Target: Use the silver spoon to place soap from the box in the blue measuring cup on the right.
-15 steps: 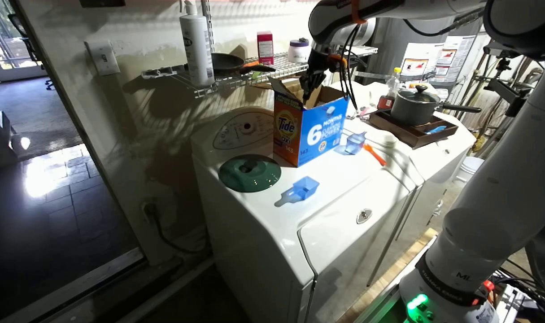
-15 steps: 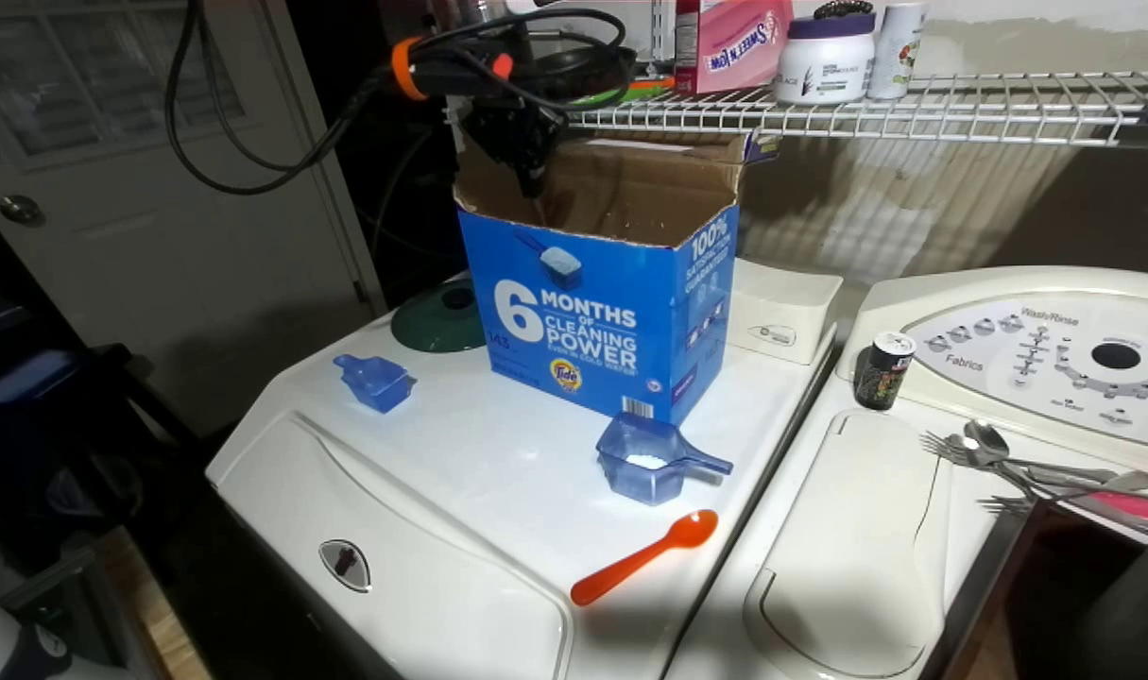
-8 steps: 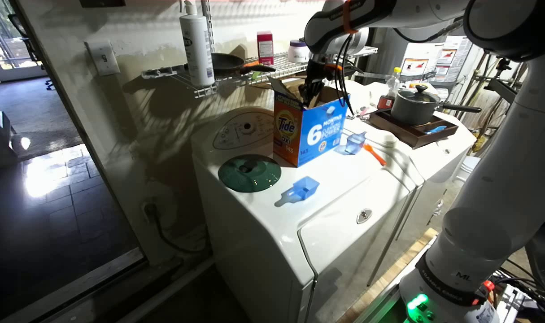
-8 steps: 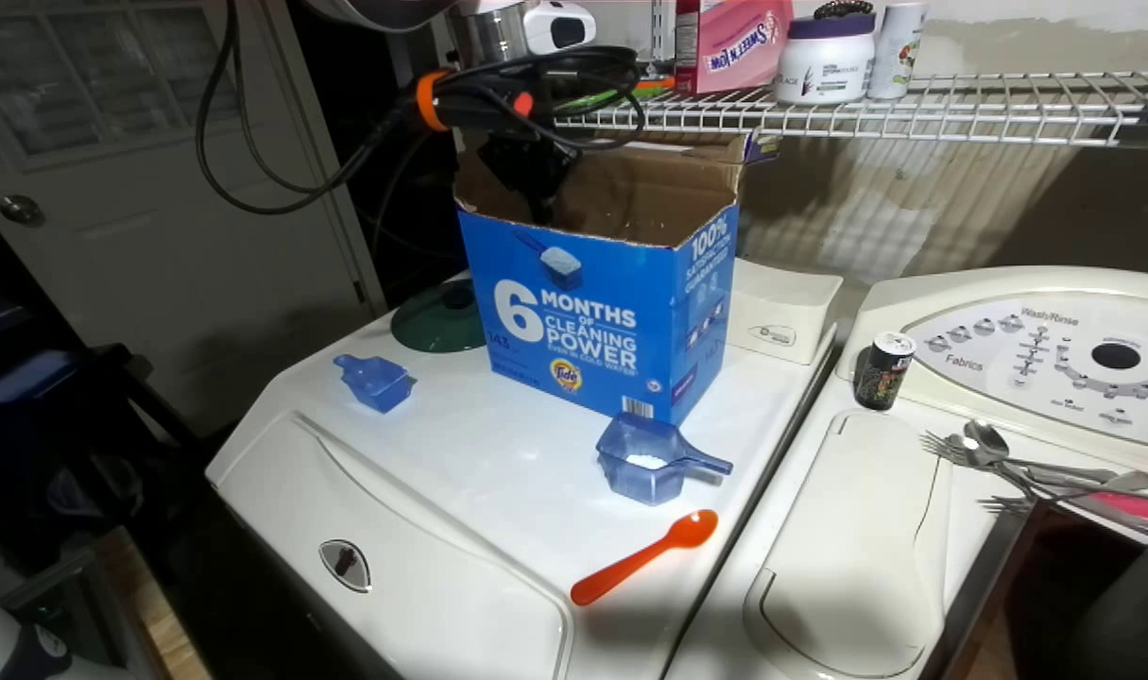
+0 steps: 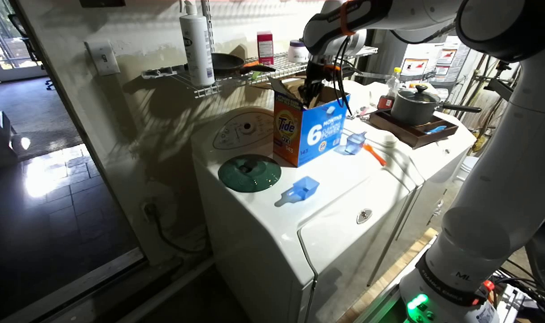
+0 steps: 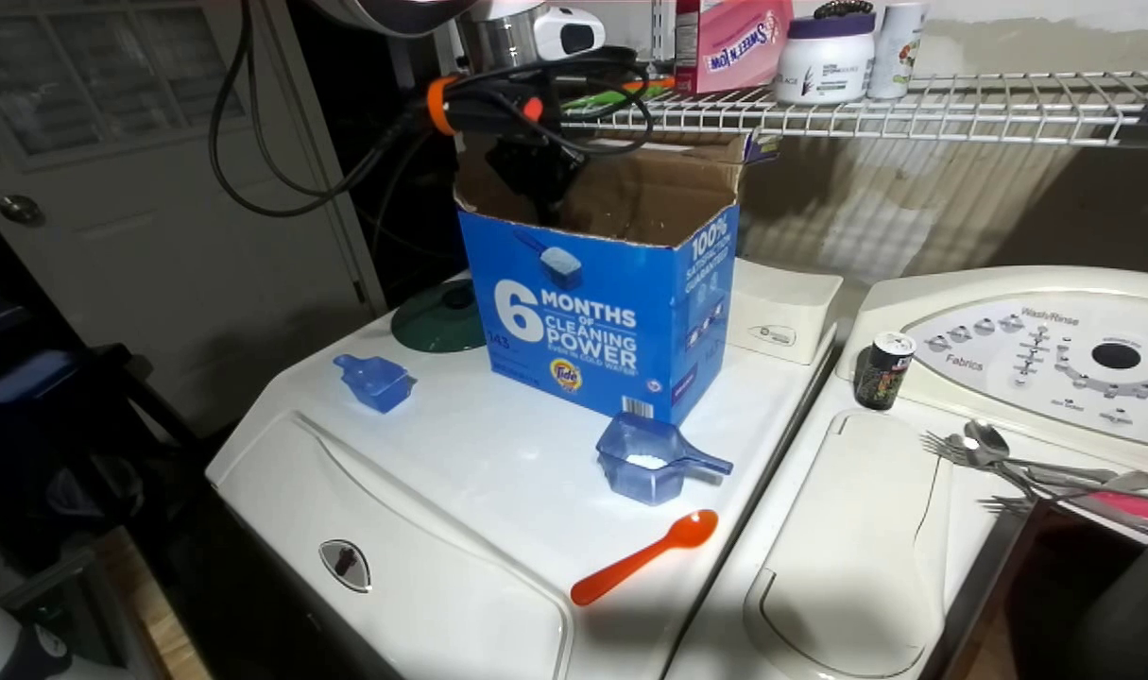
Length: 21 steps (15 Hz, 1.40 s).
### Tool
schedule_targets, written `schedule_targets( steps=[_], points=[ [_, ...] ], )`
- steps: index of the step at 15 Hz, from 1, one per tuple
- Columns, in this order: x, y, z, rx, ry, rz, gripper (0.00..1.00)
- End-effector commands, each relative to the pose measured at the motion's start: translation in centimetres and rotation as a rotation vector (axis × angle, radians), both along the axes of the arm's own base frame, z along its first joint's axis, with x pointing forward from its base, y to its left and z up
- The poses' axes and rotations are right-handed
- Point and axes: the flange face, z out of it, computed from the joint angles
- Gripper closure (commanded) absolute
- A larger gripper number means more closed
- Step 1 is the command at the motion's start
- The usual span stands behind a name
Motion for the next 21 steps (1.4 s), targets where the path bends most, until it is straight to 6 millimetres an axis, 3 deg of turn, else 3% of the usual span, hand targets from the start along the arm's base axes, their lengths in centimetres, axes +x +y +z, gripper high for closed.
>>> schedule_targets(
  steps=[1, 3, 4, 7, 15, 21],
  points=[
    [0.8, -0.3, -1.2, 0.004, 0.034, 0.012, 0.99],
    [0.7, -0.4, -1.0, 0.002, 0.037, 0.016, 0.99],
    [0.6, -0.6, -0.8, -0.005, 0.034, 0.012, 0.71],
    [0.4, -1.0, -0.4, -0.021, 0.032, 0.006, 0.58],
    [0.1, -1.6, 2.4, -0.054, -0.014, -0.006, 0.01],
    [-0.5, -1.6, 5.9, -0.094, -0.052, -0.009, 0.0]
  ],
)
